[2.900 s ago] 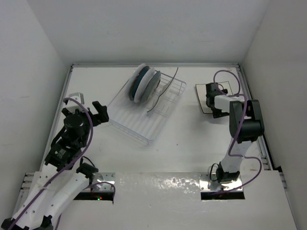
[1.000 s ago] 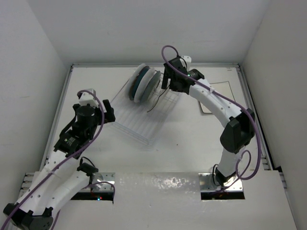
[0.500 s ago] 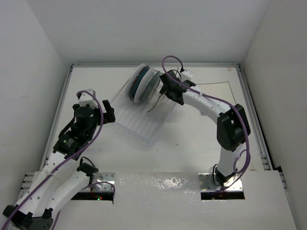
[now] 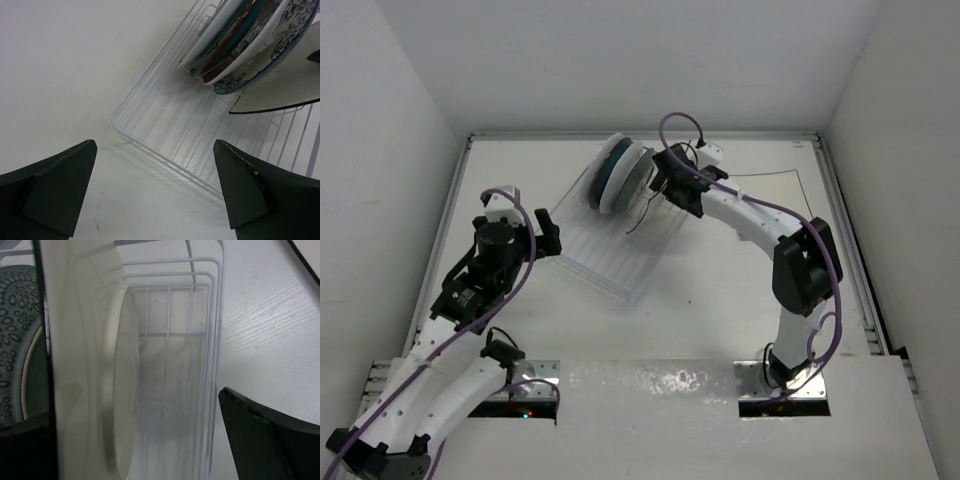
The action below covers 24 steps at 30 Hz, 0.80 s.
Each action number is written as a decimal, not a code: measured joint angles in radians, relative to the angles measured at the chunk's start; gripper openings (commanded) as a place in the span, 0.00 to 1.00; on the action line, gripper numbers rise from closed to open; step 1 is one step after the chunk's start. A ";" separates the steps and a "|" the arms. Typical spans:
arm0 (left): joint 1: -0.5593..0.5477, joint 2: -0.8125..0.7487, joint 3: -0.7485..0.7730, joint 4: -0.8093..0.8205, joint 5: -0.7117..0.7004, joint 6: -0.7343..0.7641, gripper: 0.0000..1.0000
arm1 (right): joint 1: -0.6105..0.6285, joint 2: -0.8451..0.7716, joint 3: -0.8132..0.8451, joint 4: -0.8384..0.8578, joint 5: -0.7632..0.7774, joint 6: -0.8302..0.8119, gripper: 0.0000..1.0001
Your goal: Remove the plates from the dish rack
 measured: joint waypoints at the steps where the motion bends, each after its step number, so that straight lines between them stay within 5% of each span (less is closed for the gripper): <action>1: 0.000 0.000 0.000 0.000 0.001 0.000 1.00 | 0.000 0.000 0.008 -0.007 0.001 -0.001 0.99; 15: 0.000 0.002 0.000 0.000 0.005 0.003 1.00 | -0.002 -0.021 0.092 -0.029 0.003 -0.008 0.99; 24: 0.000 0.006 0.000 0.000 0.004 0.003 1.00 | -0.002 -0.018 0.156 -0.083 0.003 -0.002 0.76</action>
